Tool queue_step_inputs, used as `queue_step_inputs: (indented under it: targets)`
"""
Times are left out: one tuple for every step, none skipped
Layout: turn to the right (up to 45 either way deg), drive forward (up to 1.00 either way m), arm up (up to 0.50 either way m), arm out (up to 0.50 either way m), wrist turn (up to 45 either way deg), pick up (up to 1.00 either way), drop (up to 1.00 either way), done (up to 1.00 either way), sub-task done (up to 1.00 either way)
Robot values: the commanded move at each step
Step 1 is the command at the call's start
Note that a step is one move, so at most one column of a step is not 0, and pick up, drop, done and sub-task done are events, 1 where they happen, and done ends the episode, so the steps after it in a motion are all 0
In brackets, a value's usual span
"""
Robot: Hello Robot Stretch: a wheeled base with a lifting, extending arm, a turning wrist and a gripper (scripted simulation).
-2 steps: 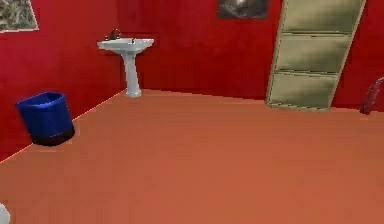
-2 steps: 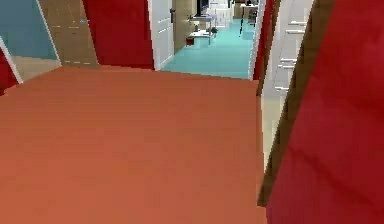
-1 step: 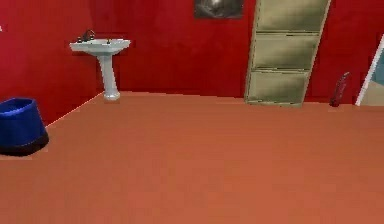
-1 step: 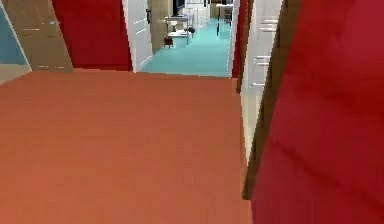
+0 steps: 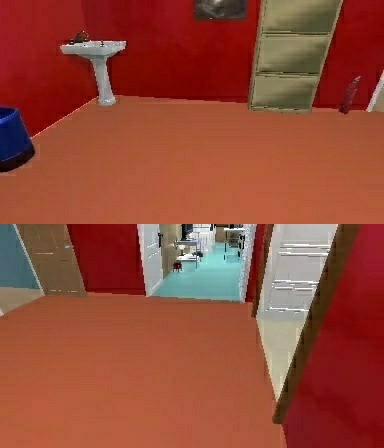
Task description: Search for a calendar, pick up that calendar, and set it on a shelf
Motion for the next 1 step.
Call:
queue_step_inputs:
  targets:
    - [45.0,0.0,0.0,0.0,0.0,0.0,0.0,0.0,0.0]
